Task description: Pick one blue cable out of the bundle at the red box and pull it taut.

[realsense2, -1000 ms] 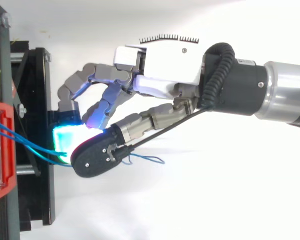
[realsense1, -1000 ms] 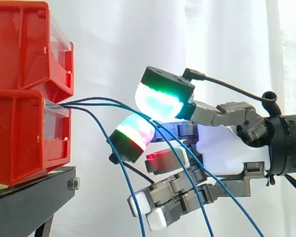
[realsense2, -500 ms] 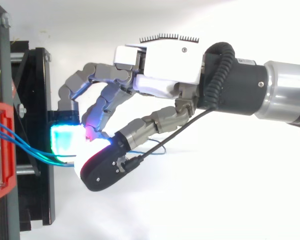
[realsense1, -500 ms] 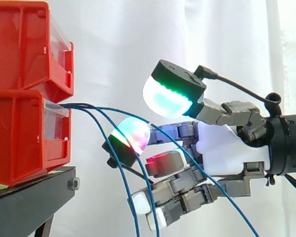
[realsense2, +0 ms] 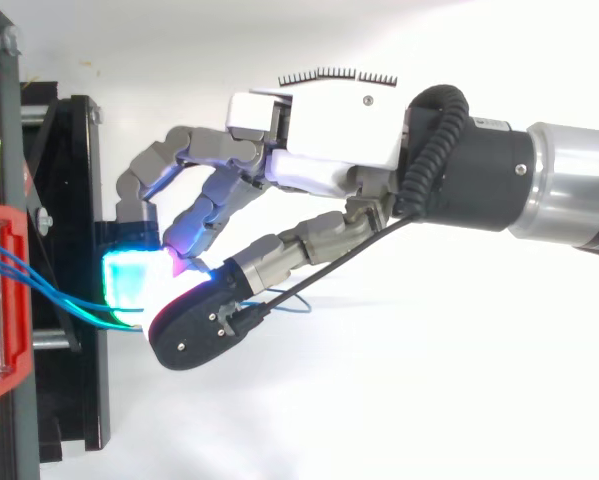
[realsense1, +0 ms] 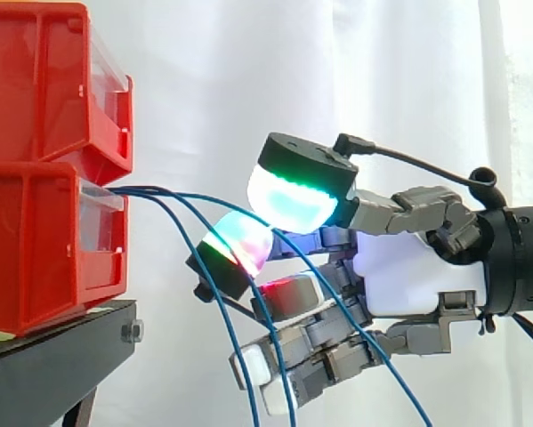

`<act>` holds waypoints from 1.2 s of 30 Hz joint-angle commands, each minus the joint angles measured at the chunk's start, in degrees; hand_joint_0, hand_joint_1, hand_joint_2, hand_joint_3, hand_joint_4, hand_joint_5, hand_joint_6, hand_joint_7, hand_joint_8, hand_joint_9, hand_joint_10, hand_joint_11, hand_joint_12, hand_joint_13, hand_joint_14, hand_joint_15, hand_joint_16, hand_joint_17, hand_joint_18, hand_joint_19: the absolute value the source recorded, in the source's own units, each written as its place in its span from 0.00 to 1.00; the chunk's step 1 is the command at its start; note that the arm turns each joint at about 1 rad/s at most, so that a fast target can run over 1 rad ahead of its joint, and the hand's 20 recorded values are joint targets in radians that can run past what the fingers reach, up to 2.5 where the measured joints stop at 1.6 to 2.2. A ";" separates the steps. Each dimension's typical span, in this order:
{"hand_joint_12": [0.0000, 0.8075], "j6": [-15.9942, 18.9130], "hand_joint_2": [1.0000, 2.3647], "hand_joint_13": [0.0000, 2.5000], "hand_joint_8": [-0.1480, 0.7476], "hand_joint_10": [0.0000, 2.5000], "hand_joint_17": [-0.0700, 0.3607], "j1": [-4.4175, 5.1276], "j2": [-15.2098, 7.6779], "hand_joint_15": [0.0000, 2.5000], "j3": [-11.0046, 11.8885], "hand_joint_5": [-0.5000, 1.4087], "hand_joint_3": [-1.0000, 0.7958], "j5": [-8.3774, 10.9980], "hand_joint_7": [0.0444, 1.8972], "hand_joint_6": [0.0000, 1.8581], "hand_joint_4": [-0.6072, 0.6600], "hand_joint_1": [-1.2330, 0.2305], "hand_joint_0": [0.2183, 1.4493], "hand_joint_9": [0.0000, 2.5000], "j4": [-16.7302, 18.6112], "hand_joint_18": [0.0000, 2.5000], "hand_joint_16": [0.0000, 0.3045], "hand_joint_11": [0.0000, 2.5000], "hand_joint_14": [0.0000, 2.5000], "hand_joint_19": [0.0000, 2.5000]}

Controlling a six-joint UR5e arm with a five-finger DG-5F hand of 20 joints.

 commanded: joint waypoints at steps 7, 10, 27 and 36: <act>0.45 0.00 0.01 0.32 0.38 0.02 0.41 0.03 -0.01 0.25 0.00 0.15 0.34 0.00 0.49 0.50 0.43 0.37 0.32 0.42 -0.07 0.25 0.16 0.59 0.01 0.20; 0.46 0.00 0.00 0.32 0.39 0.02 0.42 0.03 -0.01 0.26 0.00 0.15 0.31 0.00 0.49 0.50 0.44 0.41 0.30 0.43 0.02 0.26 0.16 0.59 0.01 0.20; 0.49 0.00 0.00 0.33 0.43 0.09 0.45 0.12 -0.01 0.25 0.00 0.15 0.28 0.00 0.46 0.50 0.49 0.29 0.21 0.41 0.02 0.27 0.18 0.54 0.01 0.18; 0.47 0.00 0.00 0.32 0.41 0.07 0.43 0.12 -0.01 0.24 0.00 0.14 0.28 0.00 0.45 0.51 0.47 0.17 0.25 0.39 -0.07 0.28 0.17 0.55 0.01 0.16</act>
